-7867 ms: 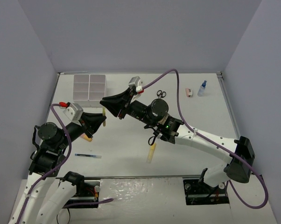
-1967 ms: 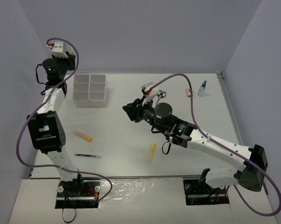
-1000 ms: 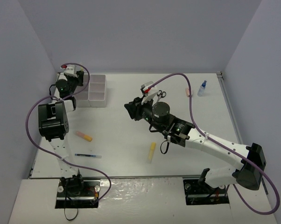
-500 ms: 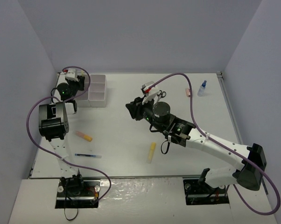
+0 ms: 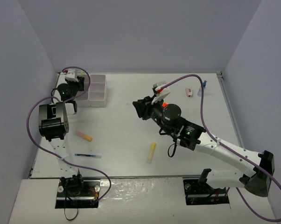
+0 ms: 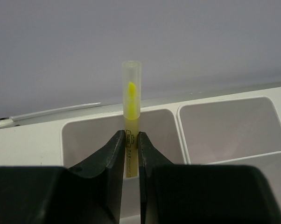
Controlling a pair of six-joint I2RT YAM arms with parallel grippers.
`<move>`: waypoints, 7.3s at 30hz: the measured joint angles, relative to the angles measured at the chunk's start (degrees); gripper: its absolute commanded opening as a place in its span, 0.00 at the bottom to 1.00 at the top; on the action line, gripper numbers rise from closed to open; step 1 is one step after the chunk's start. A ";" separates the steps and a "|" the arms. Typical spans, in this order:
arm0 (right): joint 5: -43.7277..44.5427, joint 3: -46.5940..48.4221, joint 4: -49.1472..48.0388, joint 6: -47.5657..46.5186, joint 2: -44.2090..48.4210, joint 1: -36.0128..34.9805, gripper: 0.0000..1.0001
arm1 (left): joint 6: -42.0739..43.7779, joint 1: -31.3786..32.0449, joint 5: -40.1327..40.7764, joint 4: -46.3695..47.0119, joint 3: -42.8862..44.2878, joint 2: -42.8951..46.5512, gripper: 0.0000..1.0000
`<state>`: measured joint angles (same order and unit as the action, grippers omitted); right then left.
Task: Sort the stationery into containers
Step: Place the pen in the storage box, then pick up the pen from the center of the board, then move the storage box to the center of the board.
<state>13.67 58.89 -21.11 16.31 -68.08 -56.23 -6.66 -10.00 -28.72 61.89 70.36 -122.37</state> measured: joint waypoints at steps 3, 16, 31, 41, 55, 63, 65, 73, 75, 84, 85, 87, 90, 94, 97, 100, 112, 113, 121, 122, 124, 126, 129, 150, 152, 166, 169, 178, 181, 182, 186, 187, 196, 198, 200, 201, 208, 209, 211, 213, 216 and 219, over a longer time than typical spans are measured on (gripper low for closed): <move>0.54 -0.26 0.14 0.09 0.49 0.04 0.25 | -0.02 0.00 0.71 -0.33 0.01 0.00 0.14; 0.92 -2.54 1.32 0.09 2.20 0.37 0.25 | 0.04 0.00 1.85 -1.92 -0.01 0.00 0.25; 0.98 -3.74 2.98 0.30 5.63 1.54 0.31 | 1.05 0.00 2.35 -15.83 -2.88 14.78 0.47; -0.65 -2.62 12.71 5.08 5.36 9.98 0.40 | 6.61 -0.15 -10.26 -60.38 17.44 28.53 0.67; -6.29 -3.30 15.22 4.15 6.80 10.88 0.47 | 75.14 11.05 -5.70 -133.45 4.00 55.03 0.88; -7.59 -5.50 15.45 3.74 8.66 10.92 0.48 | 76.75 18.65 5.30 -134.35 -18.85 52.05 0.94; -7.61 -5.86 15.51 3.77 9.01 10.93 0.48 | 75.44 21.20 6.76 -132.75 -21.04 51.63 0.94; -7.37 -6.20 15.53 4.39 9.41 10.95 0.48 | 73.46 28.23 13.78 -121.47 -22.35 48.40 0.91; -7.10 -6.54 15.57 4.61 9.53 11.04 0.47 | 73.61 29.65 16.34 -118.37 -24.04 46.29 0.91; -6.38 -6.78 15.75 4.70 9.58 11.26 0.47 | 73.53 30.75 22.17 -108.77 -27.86 40.52 0.76; -6.36 -6.78 15.75 4.70 9.58 11.28 0.47 | 73.59 30.93 22.84 -107.90 -27.88 40.17 0.72; -6.28 -6.78 15.75 4.66 9.58 11.45 0.47 | 73.73 31.19 24.38 -106.30 -28.00 39.67 0.64; -5.91 -6.78 15.75 4.61 9.58 11.84 0.47 | 73.98 31.64 25.90 -105.29 -28.57 39.59 0.38; -5.40 -6.78 15.77 4.46 9.58 12.55 0.47 | 73.95 31.80 26.88 -105.27 -28.90 39.55 0.00; -5.27 -6.78 15.76 4.38 9.58 13.13 0.47 | 73.18 31.80 27.12 -105.31 -28.79 39.41 0.00; -5.27 -6.78 15.75 4.22 9.47 13.72 0.47 | 71.97 31.81 26.68 -105.38 -28.48 39.34 0.00; -5.90 -6.60 15.75 3.27 6.84 15.08 0.47 | 65.19 32.05 11.21 -110.68 -19.78 37.74 0.00; -6.19 -6.60 15.75 3.13 6.75 15.24 0.47 | 64.34 32.06 10.17 -111.48 -18.13 37.55 0.00; -13.31 -3.96 15.83 1.81 3.89 23.45 0.47 | 54.12 32.04 1.92 -121.22 -1.36 37.08 0.00; -14.64 -3.34 15.80 1.77 3.12 25.15 0.47 | 52.59 32.03 1.06 -122.60 0.77 36.85 0.00; -16.45 -2.06 15.66 1.59 1.33 27.77 0.47 | 49.63 32.01 -0.54 -125.63 5.81 35.98 0.00; -17.22 -1.09 15.36 1.10 -0.78 29.62 0.47 | 46.62 31.82 -1.65 -128.14 10.97 34.92 0.00; -18.29 -0.55 15.20 -0.42 -3.61 30.34 0.47 | 42.12 31.20 -3.07 -130.64 17.54 33.98 0.00; -23.74 4.16 11.47 3.77 -7.51 33.74 0.45 | 18.94 11.14 -5.03 -117.14 47.42 23.46 0.00; -23.52 5.29 11.25 5.61 -7.49 33.55 0.45 | 17.17 8.95 -5.08 -111.09 42.99 24.73 0.00; -15.40 6.08 11.88 10.07 -4.76 26.48 0.45 | 7.71 -0.89 -3.00 -58.27 31.76 10.11 0.00; -13.80 6.43 12.63 10.44 -4.76 25.81 0.45 | 6.55 -0.90 -3.75 -50.77 30.46 6.51 0.00; -9.52 6.84 13.72 10.69 -4.40 24.68 0.45 | 5.27 -0.87 -6.27 -36.85 25.43 2.25 0.00; -9.03 6.84 13.76 10.69 -4.32 24.68 0.45 | 5.16 -0.87 -7.13 -34.07 23.11 2.27 0.00; -8.98 6.85 13.79 10.69 -4.32 24.68 0.45 | 5.19 -0.87 -7.28 -33.25 22.10 2.27 0.00; -8.94 6.91 14.09 10.69 -4.32 24.68 0.46 | 5.49 -0.90 -7.46 -30.93 18.38 2.32 0.00; -8.94 6.91 14.10 10.69 -4.32 24.68 0.46 | 5.61 -0.91 -7.45 -30.74 17.63 2.49 0.00; -8.98 7.43 14.52 10.65 -4.35 24.68 0.46 | 6.05 -1.89 -7.25 -31.90 19.64 4.40 0.00; -9.01 7.67 14.52 10.65 -4.36 24.68 0.46 | 6.04 -2.18 -7.24 -32.29 20.76 5.31 0.00; -9.09 7.79 14.52 10.64 -4.36 24.68 0.46 | 6.00 -2.40 -7.22 -32.77 21.15 6.78 0.00; -9.15 7.80 14.55 10.63 -4.36 24.68 0.46 | 5.98 -2.48 -7.22 -33.11 21.19 7.55 0.00; -9.18 7.80 14.61 10.51 -4.34 24.68 0.47 | 6.75 -2.89 -7.49 -36.20 19.82 11.45 0.00; -9.18 7.80 14.61 10.50 -4.34 24.68 0.47 | 6.89 -2.89 -7.52 -36.35 19.18 11.71 0.00; -9.18 7.80 14.61 10.50 -4.34 24.68 0.47 | 7.09 -2.89 -7.63 -36.53 17.86 11.79 0.00; -9.18 7.78 14.61 10.50 -4.34 24.68 0.47 | 7.12 -2.89 -7.72 -37.15 16.58 11.63 0.00; -9.18 7.77 14.61 10.50 -4.33 24.68 0.47 | 7.10 -2.89 -7.72 -38.08 16.05 10.68 0.00; -9.16 7.62 14.62 10.49 -4.23 24.68 0.47 | 7.10 -2.89 -7.71 -38.74 16.03 9.65 0.00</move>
<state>4.51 66.52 -6.49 26.80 -72.31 -31.55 0.45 -12.88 -36.44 23.15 86.39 -112.72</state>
